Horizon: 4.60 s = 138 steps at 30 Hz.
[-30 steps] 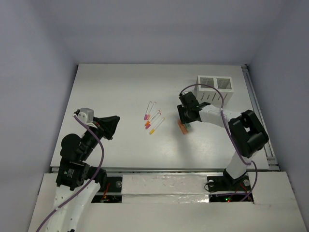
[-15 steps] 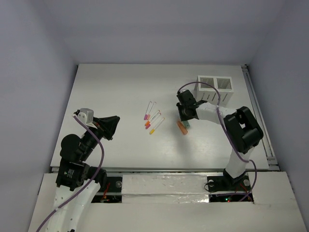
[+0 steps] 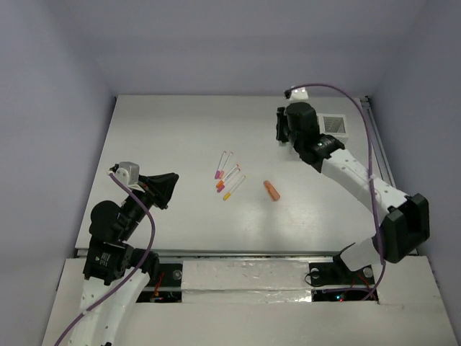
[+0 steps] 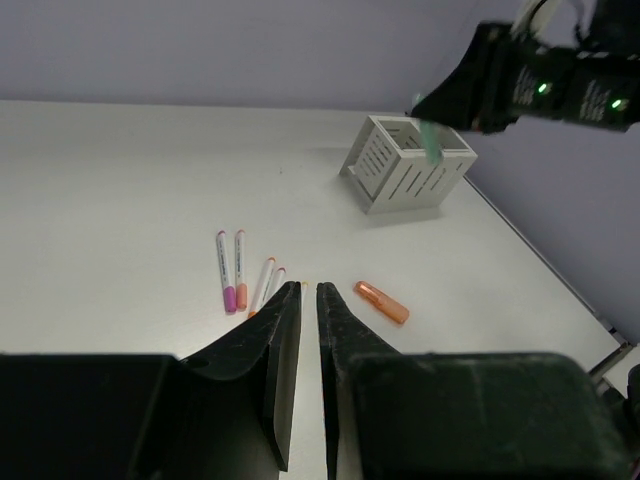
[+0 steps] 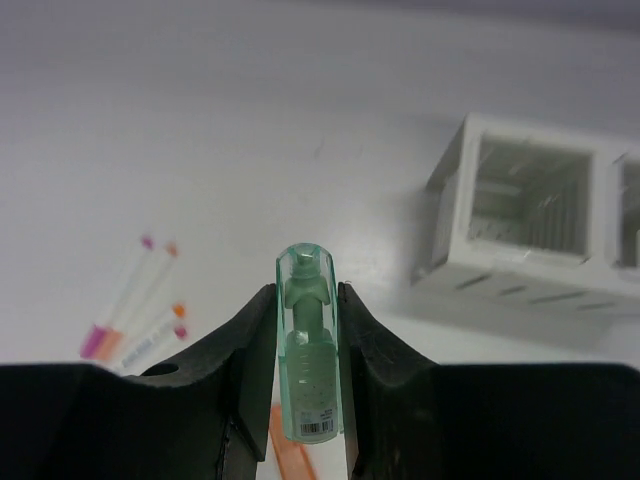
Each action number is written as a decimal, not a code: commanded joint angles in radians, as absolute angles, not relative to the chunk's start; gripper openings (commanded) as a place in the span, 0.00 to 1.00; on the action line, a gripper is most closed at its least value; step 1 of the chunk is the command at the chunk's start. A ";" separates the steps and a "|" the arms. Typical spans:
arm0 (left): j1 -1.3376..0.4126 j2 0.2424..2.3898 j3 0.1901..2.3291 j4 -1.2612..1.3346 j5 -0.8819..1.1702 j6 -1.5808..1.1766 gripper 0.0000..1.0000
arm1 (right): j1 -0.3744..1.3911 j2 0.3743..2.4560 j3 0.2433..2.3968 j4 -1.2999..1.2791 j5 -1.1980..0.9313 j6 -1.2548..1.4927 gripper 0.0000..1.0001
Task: Sort the stationery into containers
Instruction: Place the stationery in the storage box, then pick up the stationery from the center of the board, then place the stationery in the storage box.
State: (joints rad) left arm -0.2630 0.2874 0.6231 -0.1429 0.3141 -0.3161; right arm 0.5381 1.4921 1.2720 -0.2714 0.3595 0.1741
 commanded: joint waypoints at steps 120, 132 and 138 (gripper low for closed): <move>-0.268 0.268 0.634 -0.078 0.356 -0.318 0.13 | 0.238 1.782 1.581 -0.109 0.400 0.318 0.15; -0.268 0.279 0.632 -0.074 0.360 -0.316 0.14 | 0.206 1.764 1.445 -0.034 0.465 0.288 0.18; -0.268 0.273 0.632 -0.075 0.354 -0.318 0.14 | 0.206 1.758 1.416 -0.048 0.491 0.298 0.34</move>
